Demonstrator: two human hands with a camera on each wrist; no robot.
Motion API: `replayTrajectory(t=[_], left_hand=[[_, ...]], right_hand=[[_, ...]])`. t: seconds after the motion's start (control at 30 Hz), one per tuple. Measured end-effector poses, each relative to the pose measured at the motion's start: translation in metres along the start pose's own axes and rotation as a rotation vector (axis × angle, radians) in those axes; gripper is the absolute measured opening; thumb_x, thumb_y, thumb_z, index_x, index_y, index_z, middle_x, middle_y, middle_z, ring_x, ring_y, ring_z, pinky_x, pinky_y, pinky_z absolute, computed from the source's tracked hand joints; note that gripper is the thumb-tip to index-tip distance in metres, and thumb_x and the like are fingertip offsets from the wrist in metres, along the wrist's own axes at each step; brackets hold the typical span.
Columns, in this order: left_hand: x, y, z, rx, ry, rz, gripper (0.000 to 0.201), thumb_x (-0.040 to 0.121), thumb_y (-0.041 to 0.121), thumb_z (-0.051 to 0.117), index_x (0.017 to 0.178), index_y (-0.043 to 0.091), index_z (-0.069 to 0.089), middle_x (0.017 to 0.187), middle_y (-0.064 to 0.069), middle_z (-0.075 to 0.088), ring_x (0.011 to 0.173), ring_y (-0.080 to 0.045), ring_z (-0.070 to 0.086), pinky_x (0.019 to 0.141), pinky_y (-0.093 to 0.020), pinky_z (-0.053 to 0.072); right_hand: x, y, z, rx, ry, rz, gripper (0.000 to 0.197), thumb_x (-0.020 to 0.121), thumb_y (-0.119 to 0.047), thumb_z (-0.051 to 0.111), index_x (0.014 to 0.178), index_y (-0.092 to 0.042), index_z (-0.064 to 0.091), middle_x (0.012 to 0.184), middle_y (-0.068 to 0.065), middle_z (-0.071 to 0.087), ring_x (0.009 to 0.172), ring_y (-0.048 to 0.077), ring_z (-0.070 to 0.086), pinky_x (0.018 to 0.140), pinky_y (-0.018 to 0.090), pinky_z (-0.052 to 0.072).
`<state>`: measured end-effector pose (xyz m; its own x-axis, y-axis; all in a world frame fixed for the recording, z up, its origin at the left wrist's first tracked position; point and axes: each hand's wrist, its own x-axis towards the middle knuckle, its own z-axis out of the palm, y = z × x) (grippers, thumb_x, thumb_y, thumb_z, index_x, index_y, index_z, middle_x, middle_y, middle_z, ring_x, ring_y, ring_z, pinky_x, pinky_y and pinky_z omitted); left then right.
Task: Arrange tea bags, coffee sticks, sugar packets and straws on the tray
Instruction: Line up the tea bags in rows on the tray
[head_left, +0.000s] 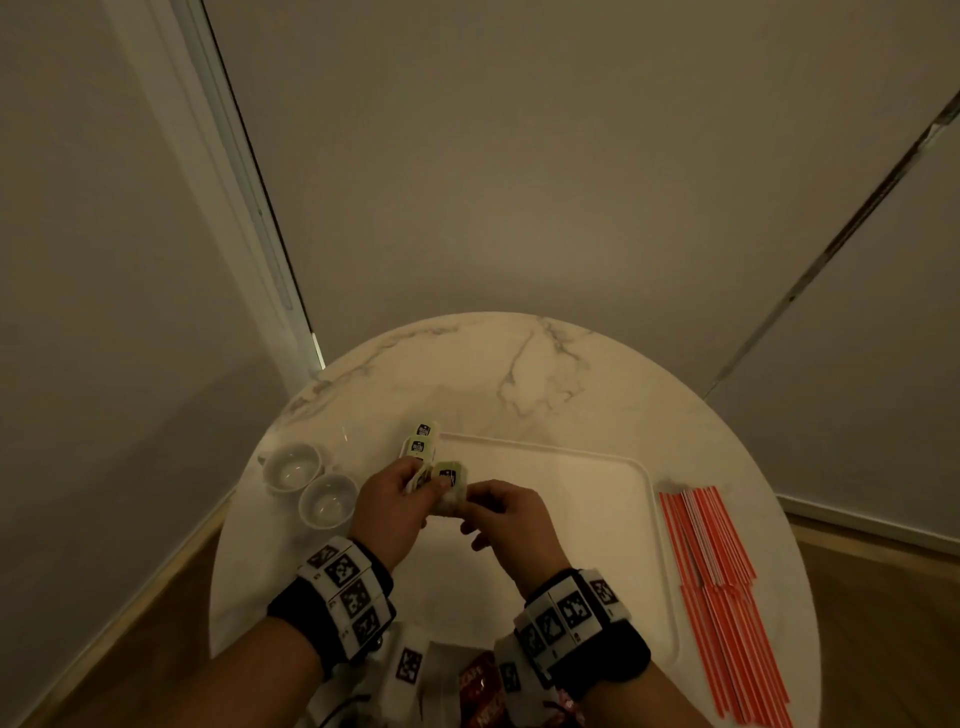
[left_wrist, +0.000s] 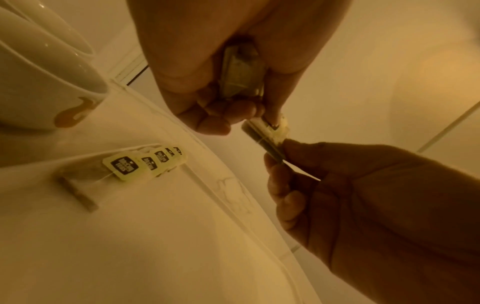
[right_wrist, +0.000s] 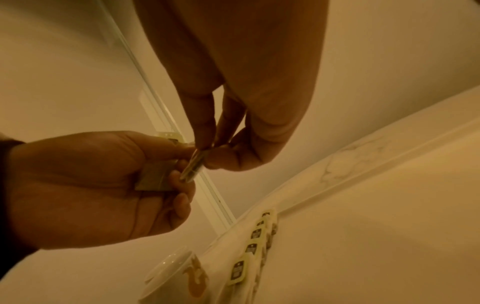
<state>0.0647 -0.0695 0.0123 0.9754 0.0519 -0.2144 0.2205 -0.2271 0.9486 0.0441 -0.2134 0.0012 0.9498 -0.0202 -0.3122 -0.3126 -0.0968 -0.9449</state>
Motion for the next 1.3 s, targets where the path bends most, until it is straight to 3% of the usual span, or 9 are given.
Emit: replayTrajectory(t=[0.13,0.3,0.43,0.53,0.73,0.87,1.0,1.2,1.3], left_hand=[[0.014,-0.005,0.001,-0.151,0.020,-0.131,0.008,0.089,0.011,0.062,0.096,0.011,0.060,0.067,-0.009,0.059,0.054,-0.017,0.050,0.049,-0.027,0.046],[0.023,-0.015,0.001,-0.289,0.071,-0.309,0.021,0.086,0.000,0.050,0.104,0.009,0.047,0.070,-0.017,0.061,0.049,-0.025,0.055,0.047,-0.031,0.045],[0.019,-0.016,-0.001,-0.317,-0.038,-0.338,0.018,0.091,0.002,0.042,0.105,0.006,0.052,0.071,-0.019,0.060,0.049,-0.029,0.056,0.044,-0.029,0.043],[0.016,-0.019,-0.004,-0.319,-0.110,-0.338,0.016,0.092,0.003,0.048,0.104,0.008,0.055,0.079,-0.020,0.066,0.061,-0.037,0.064,0.052,-0.033,0.050],[0.018,-0.029,-0.009,-0.331,-0.121,-0.341,0.013,0.090,0.007,0.058,0.103,0.008,0.059,0.092,-0.018,0.071,0.080,-0.033,0.071,0.066,-0.038,0.055],[0.018,-0.038,-0.009,-0.321,-0.127,-0.338,0.013,0.089,0.008,0.061,0.102,0.007,0.060,0.092,-0.015,0.072,0.084,-0.027,0.072,0.068,-0.038,0.056],[0.020,-0.041,-0.008,-0.343,-0.124,-0.334,0.013,0.089,0.006,0.061,0.102,0.005,0.061,0.094,-0.017,0.071,0.086,-0.025,0.072,0.071,-0.037,0.057],[0.029,-0.040,-0.007,-0.430,-0.058,-0.381,0.016,0.095,0.002,0.045,0.103,0.005,0.058,0.089,-0.020,0.067,0.083,-0.034,0.071,0.067,-0.037,0.057],[0.033,-0.041,-0.008,-0.400,-0.062,-0.357,0.015,0.092,0.003,0.052,0.102,0.008,0.063,0.098,-0.016,0.068,0.090,-0.029,0.070,0.066,-0.034,0.056]], right_hand=[[0.032,0.005,0.000,-0.040,0.015,0.058,0.005,0.082,-0.004,0.068,0.087,-0.004,0.066,0.076,0.011,0.066,0.061,0.015,0.062,0.055,0.029,0.050],[0.082,0.010,0.003,0.004,0.191,0.216,0.045,0.067,-0.015,0.085,0.096,-0.011,0.051,0.074,0.007,0.061,0.059,0.018,0.057,0.051,0.030,0.050],[0.123,0.033,0.014,-0.131,0.251,0.285,0.047,0.068,-0.017,0.083,0.080,-0.021,0.038,0.072,0.005,0.059,0.059,0.022,0.055,0.055,0.035,0.055],[0.154,0.062,0.017,-0.288,0.264,0.280,0.036,0.070,-0.019,0.074,0.071,-0.024,0.039,0.084,0.011,0.067,0.073,0.028,0.064,0.069,0.046,0.057],[0.159,0.055,0.021,-0.339,0.248,0.263,0.022,0.075,-0.014,0.066,0.070,-0.024,0.047,0.080,0.006,0.064,0.074,0.026,0.061,0.073,0.041,0.057],[0.157,0.050,0.022,-0.367,0.245,0.229,0.013,0.082,-0.012,0.062,0.079,-0.019,0.052,0.085,0.001,0.061,0.077,0.020,0.056,0.063,0.025,0.044],[0.161,0.052,0.022,-0.410,0.240,0.207,0.006,0.085,-0.014,0.060,0.085,-0.019,0.056,0.097,0.004,0.065,0.086,0.019,0.058,0.076,0.030,0.048],[0.159,0.049,0.020,-0.438,0.239,0.193,0.010,0.084,-0.018,0.064,0.094,-0.014,0.061,0.099,0.005,0.066,0.087,0.019,0.058,0.073,0.027,0.043],[0.152,0.045,0.017,-0.402,0.271,0.164,0.016,0.088,-0.025,0.062,0.097,-0.012,0.061,0.093,0.003,0.065,0.086,0.019,0.058,0.073,0.028,0.044]])
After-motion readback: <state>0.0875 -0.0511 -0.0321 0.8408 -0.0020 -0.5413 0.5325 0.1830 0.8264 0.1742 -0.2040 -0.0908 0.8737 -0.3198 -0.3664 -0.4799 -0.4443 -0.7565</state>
